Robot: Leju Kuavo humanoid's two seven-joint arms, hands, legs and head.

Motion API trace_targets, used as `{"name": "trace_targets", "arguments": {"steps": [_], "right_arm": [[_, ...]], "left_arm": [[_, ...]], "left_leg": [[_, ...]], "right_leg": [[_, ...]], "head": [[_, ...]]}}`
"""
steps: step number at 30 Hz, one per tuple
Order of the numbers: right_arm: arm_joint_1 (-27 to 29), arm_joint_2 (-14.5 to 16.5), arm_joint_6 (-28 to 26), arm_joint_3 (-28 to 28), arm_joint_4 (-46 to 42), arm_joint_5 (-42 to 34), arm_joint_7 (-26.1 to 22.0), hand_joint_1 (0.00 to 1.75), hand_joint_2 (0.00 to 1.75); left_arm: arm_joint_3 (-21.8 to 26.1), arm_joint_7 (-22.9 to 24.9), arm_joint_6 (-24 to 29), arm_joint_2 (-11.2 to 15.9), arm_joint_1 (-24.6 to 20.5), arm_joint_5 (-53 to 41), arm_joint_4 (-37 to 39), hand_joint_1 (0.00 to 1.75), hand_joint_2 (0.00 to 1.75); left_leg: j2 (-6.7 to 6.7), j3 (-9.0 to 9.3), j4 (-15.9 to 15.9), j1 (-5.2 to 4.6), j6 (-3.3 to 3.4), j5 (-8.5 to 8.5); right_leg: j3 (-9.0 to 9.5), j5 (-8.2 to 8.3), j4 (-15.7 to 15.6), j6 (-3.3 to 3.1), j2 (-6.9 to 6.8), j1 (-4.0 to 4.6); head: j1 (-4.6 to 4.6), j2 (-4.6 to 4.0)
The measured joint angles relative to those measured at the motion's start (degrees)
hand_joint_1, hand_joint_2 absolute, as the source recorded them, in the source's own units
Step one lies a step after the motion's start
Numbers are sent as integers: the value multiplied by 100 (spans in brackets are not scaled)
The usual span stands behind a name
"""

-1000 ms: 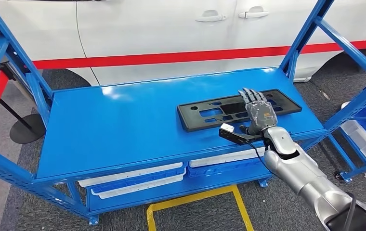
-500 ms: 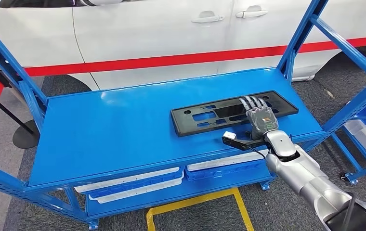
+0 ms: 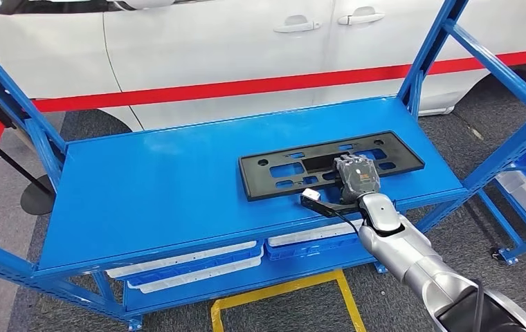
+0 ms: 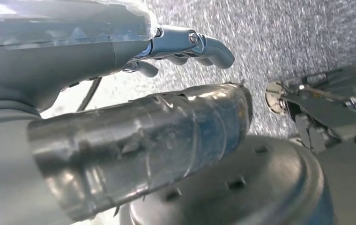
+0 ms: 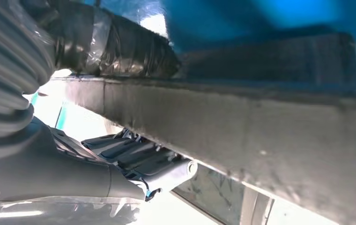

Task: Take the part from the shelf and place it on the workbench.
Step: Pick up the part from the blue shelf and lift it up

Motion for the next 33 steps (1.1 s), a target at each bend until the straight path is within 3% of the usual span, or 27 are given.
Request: {"name": "trace_targets", "arguments": {"steps": [13,17,25,33], "right_arm": [[2,78,28,0,10,-15,-49,175,175],[4,118,40,3,-3,-20,-78,175,175],[188,76,-52,13,-441,-270,-318,175,175],[785,-480,40,-65,-2666,-1154,-852,175,175]], "left_arm": [[2,9,52,-115,10,18,0,0,0],[7,-60,-57,-125,15,68,0,0,175],[91,-231,-127,-127,30,180,0,0,175],[148,-193,33,-114,34,233,42,0,175]], "left_leg": [[-2,3,5,-8,-4,-4],[-2,4,7,-8,-4,-4],[-1,5,10,-7,-6,-6],[-1,-12,19,-15,2,-15]], "right_leg": [[13,0,-4,1,-7,8],[14,0,-5,1,-7,8],[14,0,-6,1,-4,8],[-4,1,-7,4,-3,-10]], "head": [[0,0],[0,0],[0,0],[0,0]]}}
